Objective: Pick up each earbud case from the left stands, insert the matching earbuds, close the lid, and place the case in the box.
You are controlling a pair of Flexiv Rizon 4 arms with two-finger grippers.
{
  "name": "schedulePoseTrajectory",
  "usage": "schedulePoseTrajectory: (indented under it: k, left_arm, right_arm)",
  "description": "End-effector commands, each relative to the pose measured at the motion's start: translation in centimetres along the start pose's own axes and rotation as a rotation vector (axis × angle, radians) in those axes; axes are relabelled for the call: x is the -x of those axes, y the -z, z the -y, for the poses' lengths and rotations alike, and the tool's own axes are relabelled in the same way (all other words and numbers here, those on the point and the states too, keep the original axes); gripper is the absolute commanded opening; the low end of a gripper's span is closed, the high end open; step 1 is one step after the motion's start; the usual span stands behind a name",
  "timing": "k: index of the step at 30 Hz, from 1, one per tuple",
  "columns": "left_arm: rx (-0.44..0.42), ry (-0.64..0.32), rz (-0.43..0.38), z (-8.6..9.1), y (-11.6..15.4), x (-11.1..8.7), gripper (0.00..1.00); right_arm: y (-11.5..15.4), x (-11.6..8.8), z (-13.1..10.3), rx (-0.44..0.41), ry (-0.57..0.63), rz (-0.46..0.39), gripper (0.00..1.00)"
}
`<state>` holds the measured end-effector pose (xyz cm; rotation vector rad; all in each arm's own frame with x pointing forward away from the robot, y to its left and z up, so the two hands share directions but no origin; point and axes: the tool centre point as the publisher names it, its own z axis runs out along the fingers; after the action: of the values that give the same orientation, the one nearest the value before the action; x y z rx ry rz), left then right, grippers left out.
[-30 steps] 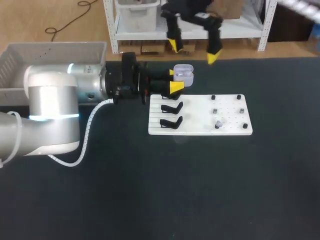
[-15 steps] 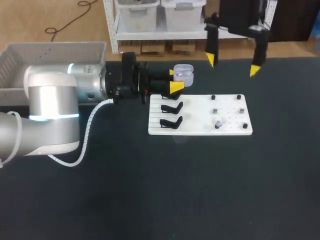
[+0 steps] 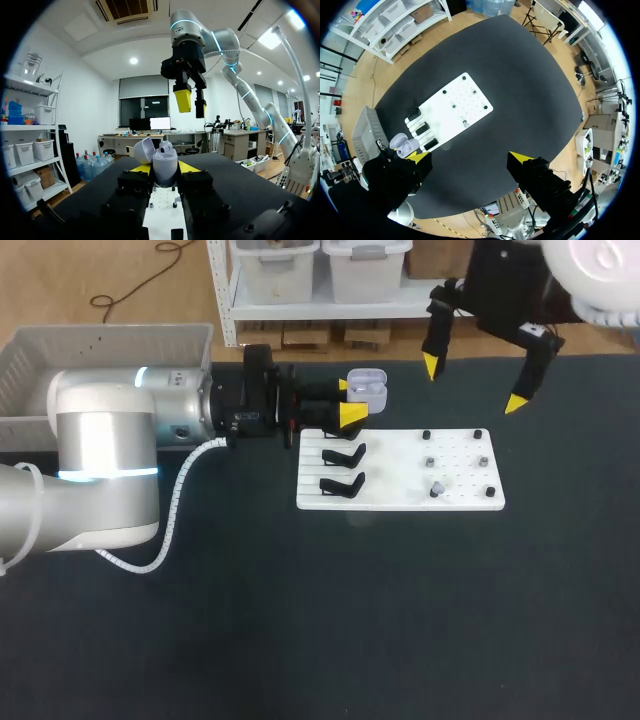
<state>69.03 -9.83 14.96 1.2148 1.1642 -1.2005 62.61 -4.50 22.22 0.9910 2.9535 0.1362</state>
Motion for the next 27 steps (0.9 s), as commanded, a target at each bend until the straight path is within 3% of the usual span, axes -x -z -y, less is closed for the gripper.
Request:
schedulePoseTrajectory:
  k: [1,9,12,14,21,24,27]
  left_arm:
    - [0.006,-0.002,0.001,0.1,0.0,-0.1,0.00]
    - [0.006,-0.002,0.001,0.1,0.0,-0.1,0.00]
    - [0.006,-0.002,0.001,0.1,0.0,-0.1,0.00]
    - [0.006,-0.002,0.001,0.1,0.0,-0.1,0.00]
    - [0.006,-0.002,0.001,0.1,0.0,-0.1,0.00]
    - [0.006,-0.002,0.001,0.1,0.0,-0.1,0.00]
    - [0.006,-0.002,0.001,0.1,0.0,-0.1,0.00]
  right_arm:
    - [-0.1,-0.2,0.6,0.150,-0.002,0.007,1.00]
    - [-0.1,-0.2,0.6,0.150,-0.002,0.007,1.00]
    - [-1.1,1.8,0.5,0.134,0.029,0.110,1.00]
    - [-2.5,3.1,0.3,0.095,0.121,0.178,1.00]
    - [-5.2,6.3,0.6,0.132,0.299,0.079,1.00]
    - [-5.7,6.3,0.6,0.159,0.346,0.044,1.00]
    - [-6.6,5.8,0.4,0.135,0.379,0.046,1.00]
